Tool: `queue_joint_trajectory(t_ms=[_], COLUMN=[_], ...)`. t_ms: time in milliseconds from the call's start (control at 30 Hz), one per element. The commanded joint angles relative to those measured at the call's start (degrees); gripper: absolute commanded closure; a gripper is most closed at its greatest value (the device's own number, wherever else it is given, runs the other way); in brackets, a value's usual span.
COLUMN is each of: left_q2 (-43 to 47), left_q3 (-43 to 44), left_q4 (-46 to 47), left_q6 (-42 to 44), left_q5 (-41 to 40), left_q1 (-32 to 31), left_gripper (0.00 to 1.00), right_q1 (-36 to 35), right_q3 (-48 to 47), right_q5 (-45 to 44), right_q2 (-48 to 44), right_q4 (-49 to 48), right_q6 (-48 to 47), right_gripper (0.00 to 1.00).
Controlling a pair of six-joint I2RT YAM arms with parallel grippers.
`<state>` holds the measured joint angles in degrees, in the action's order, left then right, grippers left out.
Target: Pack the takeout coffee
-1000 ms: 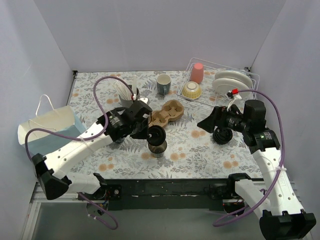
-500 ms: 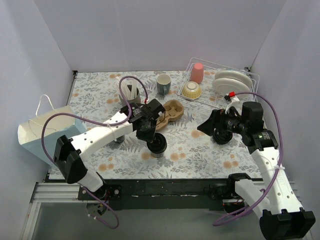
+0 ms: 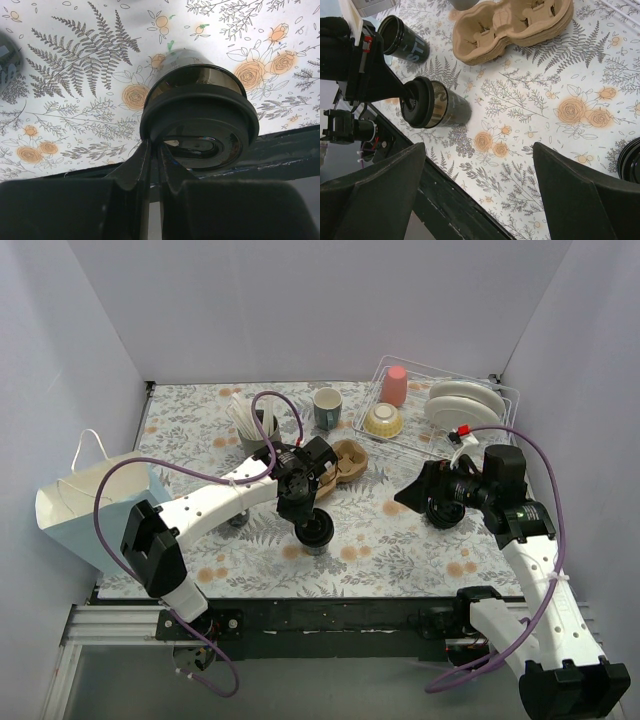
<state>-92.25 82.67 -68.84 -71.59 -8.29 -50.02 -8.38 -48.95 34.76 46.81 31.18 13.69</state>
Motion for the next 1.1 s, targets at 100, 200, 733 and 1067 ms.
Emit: queue_joint_trajectory(t_ms=[100,200,733,1067], left_q2=[0.75,0.49,-0.65,-0.57], left_q3=[0.56,0.56,1.00,1.78], left_q4=[0.28,0.46,0.63,0.99], left_q6=[0.93,0.93,1.28,1.02], left_q5=[0.82,0.91,1.70,1.35], left_q1=[0.27,0.19,0.27,0.27], left_gripper=[0.94,0.92,0.85,0.70], right_q1=[-0.06,-0.14,-0.06,-0.06], right_q3=[0.08,0.17,0.35,0.78], right_q5=[1.45,1.54,1.45,2.32], right_q2=[-1.46,-1.46,-2.68,-3.04], right_q4=[-2.53,-2.44,-2.44,-2.79], right_q6=[0.37,0.46,0.72,1.07], right_gripper=[0.05,0.05,0.05,0.04])
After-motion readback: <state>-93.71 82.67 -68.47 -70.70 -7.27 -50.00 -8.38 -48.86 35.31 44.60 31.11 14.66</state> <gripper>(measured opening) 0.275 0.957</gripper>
